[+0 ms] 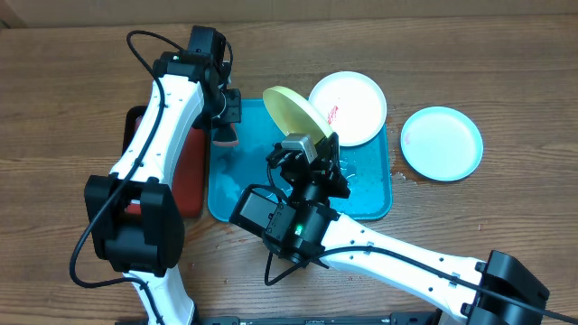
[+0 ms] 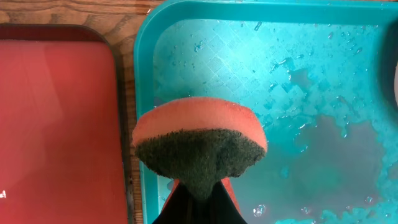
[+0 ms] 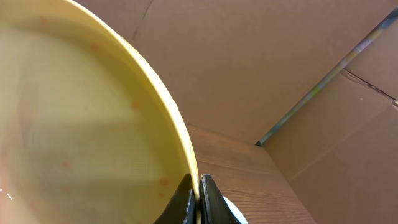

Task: Clean dirty plates on tray and stack at the side
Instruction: 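Lift the yellow plate with the right gripper and tilt it up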

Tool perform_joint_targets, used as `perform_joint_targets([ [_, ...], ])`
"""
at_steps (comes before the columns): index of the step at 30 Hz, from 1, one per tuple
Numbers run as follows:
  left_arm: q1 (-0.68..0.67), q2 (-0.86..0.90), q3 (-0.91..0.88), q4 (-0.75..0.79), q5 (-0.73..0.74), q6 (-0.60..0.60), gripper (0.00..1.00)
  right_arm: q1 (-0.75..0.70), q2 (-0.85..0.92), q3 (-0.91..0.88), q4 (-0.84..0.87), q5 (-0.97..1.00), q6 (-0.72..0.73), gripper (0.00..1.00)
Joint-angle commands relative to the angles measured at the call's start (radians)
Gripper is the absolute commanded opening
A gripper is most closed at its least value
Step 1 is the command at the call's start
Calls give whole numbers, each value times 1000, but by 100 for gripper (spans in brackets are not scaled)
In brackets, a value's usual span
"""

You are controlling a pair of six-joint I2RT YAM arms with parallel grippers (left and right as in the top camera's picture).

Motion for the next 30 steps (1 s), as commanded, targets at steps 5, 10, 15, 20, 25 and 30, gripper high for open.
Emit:
perform_joint_targets([
  [5,-7,-5,16,1,18,-18,4,0,-36,28,4,8,12,4],
  [10,-7,-5,16,1,18,-18,4,-61,-36,19,3,-378,14,4],
  [15,-7,-5,16,0,18,-18,4,-143,-36,0,-51,-425,103,4],
  [20,-7,-5,16,1,18,-18,4,-149,-36,1,-83,-185,102,4],
  [25,-7,-5,16,1,18,-18,4,-128,-36,2,-83,23,92,4],
  [30,-7,-5,16,2,18,-18,4,-80,-36,2,-84,36,90,4],
])
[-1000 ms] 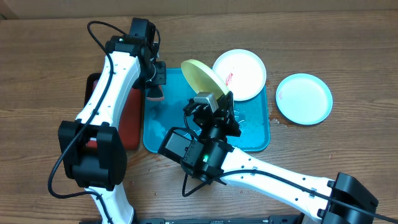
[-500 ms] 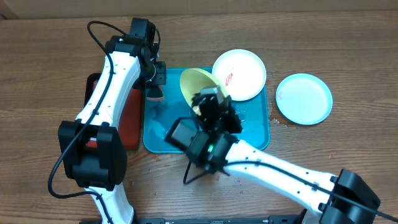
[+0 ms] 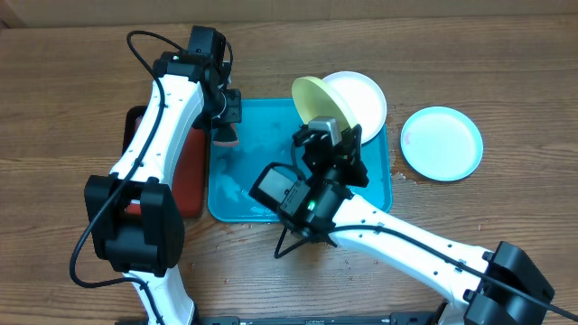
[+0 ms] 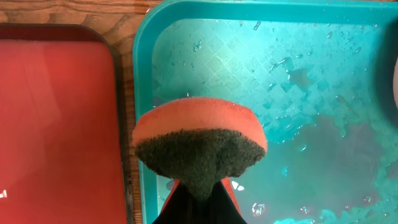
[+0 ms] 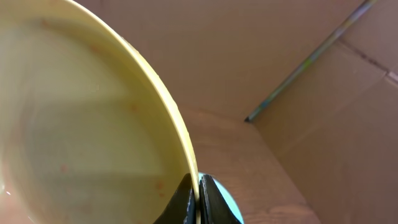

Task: Clean dirty plates on tray and stack at the side
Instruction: 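Lift the yellow plate with the right gripper and tilt it up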

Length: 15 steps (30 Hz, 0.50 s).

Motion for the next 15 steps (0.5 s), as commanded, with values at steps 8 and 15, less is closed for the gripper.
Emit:
perform_joint_targets([
  [8,-7,-5,16,2,15,-18,4,100,-36,3,5,93,-100,4],
  [15,-7,-5,16,1,15,-18,4,100,-36,3,5,93,-122,4],
])
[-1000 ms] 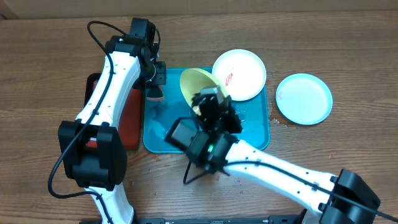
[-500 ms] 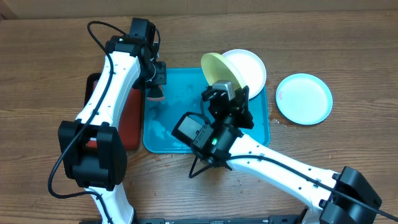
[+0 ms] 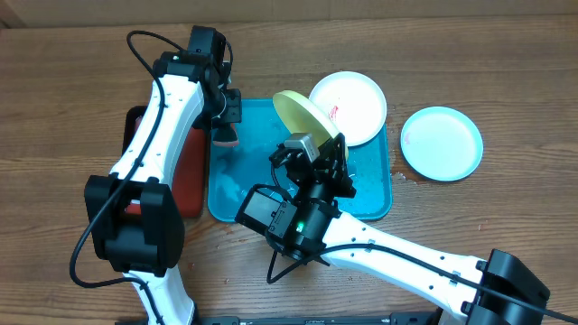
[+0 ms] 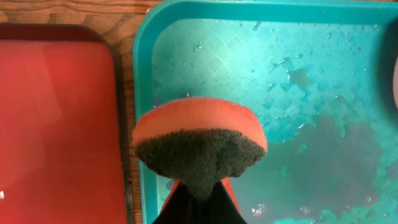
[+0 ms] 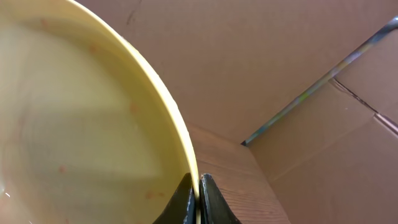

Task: Clean dirty plates on tray and stack at the side
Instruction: 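Lift the yellow plate with the right gripper and tilt it up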

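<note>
My right gripper is shut on the rim of a yellow plate and holds it tilted on edge above the wet teal tray. Faint reddish specks show on the yellow plate, with my right gripper pinching its edge. My left gripper is shut on an orange sponge with a dark scrub face, hanging over the tray's left side; the left gripper shows overhead too. A white plate with a red smear lies on the tray's far right corner.
A light blue plate lies on the table right of the tray. A red tray sits left of the teal one, mostly under my left arm. Water drops and a pinkish film cover the teal tray's floor.
The right gripper has swung the yellow plate back to the left, from over the white plate to over the tray's middle. The left gripper and sponge have not moved.
At first the yellow plate was held on edge over the tray's upper middle. Then it was further right, over the white plate. Now it is back near the tray's middle, still gripped by its rim. The sponge stayed over the tray's left side throughout.
</note>
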Tool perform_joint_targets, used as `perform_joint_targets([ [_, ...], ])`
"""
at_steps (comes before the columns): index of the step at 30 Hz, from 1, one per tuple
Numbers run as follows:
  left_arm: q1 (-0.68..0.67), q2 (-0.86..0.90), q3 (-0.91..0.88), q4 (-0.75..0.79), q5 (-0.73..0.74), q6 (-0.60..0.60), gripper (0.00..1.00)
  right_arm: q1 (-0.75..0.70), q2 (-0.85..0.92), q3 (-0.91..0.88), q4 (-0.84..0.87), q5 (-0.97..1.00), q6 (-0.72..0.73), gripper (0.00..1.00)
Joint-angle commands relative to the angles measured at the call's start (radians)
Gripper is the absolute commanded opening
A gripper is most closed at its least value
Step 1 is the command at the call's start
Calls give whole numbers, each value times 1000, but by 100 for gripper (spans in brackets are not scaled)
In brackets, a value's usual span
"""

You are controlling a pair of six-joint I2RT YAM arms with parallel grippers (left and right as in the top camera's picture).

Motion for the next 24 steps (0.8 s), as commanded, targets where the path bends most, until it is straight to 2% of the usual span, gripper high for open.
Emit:
perform_joint_targets([
  [1,-7,-5,16,1,15,-18,4,-1,-36,3,5,38,-23,4],
  [19,-7,-5,16,3,15,-18,4,-1,-36,5,14,22,-93,4],
  [24,-7,-5,16,4,15,-18,4,16,-36,5,-4,-301,-94,4],
])
